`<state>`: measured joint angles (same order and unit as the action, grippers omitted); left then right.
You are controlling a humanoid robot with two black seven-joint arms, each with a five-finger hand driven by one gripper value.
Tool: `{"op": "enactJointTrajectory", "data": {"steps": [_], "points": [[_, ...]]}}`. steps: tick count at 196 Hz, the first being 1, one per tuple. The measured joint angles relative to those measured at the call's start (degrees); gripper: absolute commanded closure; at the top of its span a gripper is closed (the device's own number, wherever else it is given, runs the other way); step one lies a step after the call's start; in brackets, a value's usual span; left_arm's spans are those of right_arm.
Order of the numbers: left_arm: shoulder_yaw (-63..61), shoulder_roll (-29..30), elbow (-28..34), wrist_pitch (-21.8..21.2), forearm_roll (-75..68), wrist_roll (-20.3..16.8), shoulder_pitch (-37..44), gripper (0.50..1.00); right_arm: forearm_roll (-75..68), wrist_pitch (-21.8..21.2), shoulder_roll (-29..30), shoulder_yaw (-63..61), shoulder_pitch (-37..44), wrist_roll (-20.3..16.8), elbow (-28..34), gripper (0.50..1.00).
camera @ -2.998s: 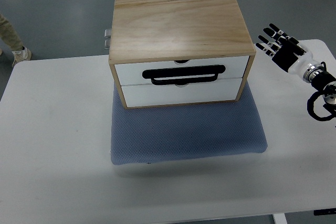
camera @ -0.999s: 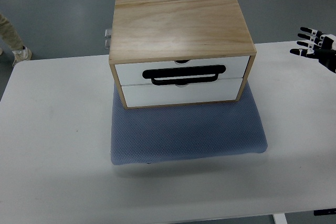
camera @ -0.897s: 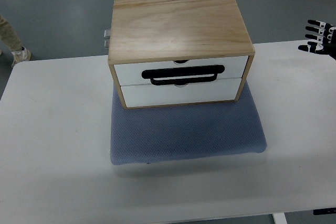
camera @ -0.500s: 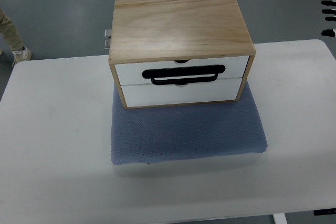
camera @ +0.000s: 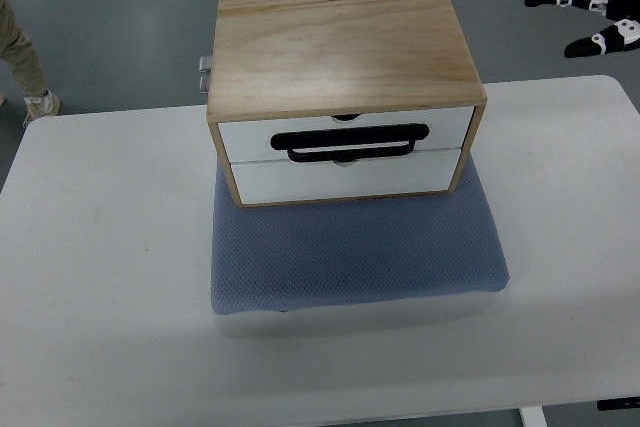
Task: Open wood drawer with right hand
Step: 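Lower the right hand onto the upper drawer's black handle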
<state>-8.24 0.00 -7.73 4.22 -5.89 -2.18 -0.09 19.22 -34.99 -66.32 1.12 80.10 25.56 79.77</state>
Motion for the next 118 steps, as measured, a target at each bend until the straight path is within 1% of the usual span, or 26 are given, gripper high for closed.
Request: {"op": "enactJointTrajectory", "data": {"steps": [20, 55, 92, 118], "points": [[0.00, 0.00, 0.00, 0.00, 0.00, -0.01, -0.01, 0.500, 1.62, -0.02, 4.77, -0.03, 1.11, -1.58, 2.06, 0.548], [0.00, 0.00, 0.00, 0.00, 0.00, 0.00, 0.00, 0.500, 5.08, 0.63, 14.12, -0.03, 0.96, -4.27, 2.48, 0.548], [0.00, 0.00, 0.00, 0.00, 0.00, 0.02, 0.00, 0.500, 10.90, 3.36, 22.07, -0.03, 0.03, -6.25, 2.12, 0.548], [0.00, 0.00, 0.00, 0.00, 0.00, 0.02, 0.00, 0.500, 13.62, 5.61, 26.12, -0.02, -1.76, -7.07, -0.41, 0.548]]}}
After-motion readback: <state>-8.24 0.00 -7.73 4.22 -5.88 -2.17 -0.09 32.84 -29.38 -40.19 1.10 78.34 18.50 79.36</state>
